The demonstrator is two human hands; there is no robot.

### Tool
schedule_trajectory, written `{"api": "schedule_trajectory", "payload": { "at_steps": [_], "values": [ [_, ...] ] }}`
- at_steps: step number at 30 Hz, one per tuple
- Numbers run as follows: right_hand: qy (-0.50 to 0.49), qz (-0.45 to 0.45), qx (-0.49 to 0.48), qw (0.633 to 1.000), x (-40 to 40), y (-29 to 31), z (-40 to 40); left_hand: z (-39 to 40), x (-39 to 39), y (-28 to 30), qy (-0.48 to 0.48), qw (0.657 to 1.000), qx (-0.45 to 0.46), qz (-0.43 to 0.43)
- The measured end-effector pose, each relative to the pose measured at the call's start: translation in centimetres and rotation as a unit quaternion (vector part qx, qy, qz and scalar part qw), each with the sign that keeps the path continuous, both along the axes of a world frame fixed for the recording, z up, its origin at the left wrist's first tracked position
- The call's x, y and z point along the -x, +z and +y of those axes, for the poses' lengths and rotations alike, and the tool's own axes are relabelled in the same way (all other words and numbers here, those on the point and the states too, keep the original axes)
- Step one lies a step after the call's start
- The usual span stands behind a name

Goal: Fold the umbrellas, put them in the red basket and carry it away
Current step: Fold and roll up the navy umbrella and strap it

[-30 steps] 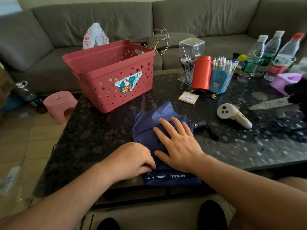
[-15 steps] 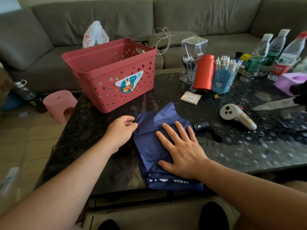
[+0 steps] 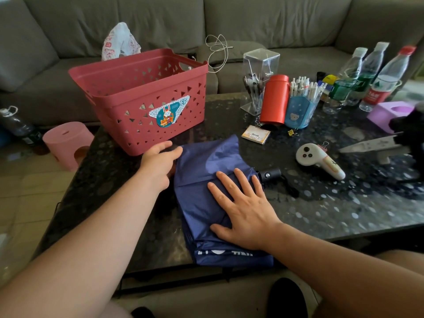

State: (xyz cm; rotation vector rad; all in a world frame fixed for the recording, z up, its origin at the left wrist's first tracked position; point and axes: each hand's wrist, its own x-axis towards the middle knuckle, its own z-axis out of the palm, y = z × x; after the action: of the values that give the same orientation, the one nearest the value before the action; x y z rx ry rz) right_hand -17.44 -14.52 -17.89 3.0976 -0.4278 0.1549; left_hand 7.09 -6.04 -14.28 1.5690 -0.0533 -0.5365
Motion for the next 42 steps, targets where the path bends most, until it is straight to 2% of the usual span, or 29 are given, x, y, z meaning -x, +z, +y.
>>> {"api": "schedule_trajectory", "payload": {
  "at_steps": [6,11,14,18,22,26,28,31,34,36,42],
  "values": [
    [0.009,-0.015,0.022,1.0,0.4,0.3,0.3,0.3,0.4,0.8,-0.001,1.0,0.013,-0.027],
    [0.011,-0.014,0.033,0.999,0.8,0.4,0.6,0.8,1.0,2.0,-0.029,0.998,0.039,0.026],
    [0.011,-0.012,0.031,0.999,0.9,0.4,0.6,1.1,1.1,1.9,-0.074,0.996,0.043,0.02],
    [0.013,-0.014,0.031,0.999,0.8,0.2,0.5,1.2,0.6,1.4,-0.054,0.998,0.031,-0.026],
    [0.016,-0.021,0.031,0.999,0.8,0.0,0.4,1.3,0.8,1.7,-0.05,0.99,0.0,-0.132],
    [0.021,-0.026,0.032,0.999,0.8,0.0,0.3,1.0,0.8,1.6,-0.015,0.981,-0.022,-0.192],
    [0.025,-0.036,0.035,0.998,0.8,0.0,0.4,0.4,1.0,1.5,-0.001,0.986,-0.013,-0.165],
    [0.058,-0.071,0.061,0.994,0.8,-0.1,0.5,0.0,1.4,1.3,-0.012,0.999,0.017,-0.037],
    [0.141,-0.136,0.104,0.975,0.9,-0.5,0.4,0.1,0.8,1.4,-0.018,0.997,0.035,0.064],
    [0.189,-0.147,0.107,0.965,0.9,-0.8,0.3,0.1,0.7,2.0,-0.004,0.991,0.06,0.122],
    [0.205,-0.111,0.036,0.972,0.4,-1.3,0.0,0.2,1.2,2.8,-0.021,0.995,0.066,0.077]
  ]
}}
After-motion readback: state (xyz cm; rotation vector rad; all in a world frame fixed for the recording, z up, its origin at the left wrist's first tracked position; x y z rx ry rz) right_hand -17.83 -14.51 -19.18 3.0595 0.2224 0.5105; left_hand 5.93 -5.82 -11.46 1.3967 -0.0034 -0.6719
